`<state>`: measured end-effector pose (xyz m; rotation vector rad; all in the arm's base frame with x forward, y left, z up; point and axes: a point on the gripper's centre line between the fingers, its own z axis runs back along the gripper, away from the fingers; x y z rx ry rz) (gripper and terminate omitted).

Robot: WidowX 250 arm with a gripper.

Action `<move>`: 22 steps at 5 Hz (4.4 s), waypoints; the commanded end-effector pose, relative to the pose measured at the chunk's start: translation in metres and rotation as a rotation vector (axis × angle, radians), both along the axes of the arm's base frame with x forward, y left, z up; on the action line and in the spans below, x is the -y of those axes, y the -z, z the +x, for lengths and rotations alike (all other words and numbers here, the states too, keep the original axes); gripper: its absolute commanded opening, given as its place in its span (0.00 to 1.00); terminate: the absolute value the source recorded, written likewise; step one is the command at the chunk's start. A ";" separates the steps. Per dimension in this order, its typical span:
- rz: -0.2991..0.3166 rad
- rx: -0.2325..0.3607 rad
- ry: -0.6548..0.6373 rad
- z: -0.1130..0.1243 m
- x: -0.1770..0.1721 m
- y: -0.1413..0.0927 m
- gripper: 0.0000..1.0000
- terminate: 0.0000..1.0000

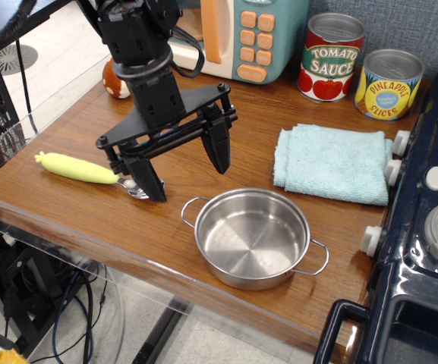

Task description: Move the pot in front of the microwave

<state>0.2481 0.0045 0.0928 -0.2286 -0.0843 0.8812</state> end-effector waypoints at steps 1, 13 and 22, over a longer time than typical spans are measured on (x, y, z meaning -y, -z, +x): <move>0.000 0.000 0.000 0.000 0.000 0.000 1.00 0.00; -0.030 0.017 0.161 0.006 0.005 0.015 0.00 0.00; 0.091 -0.042 -0.298 0.133 -0.104 0.060 0.00 0.00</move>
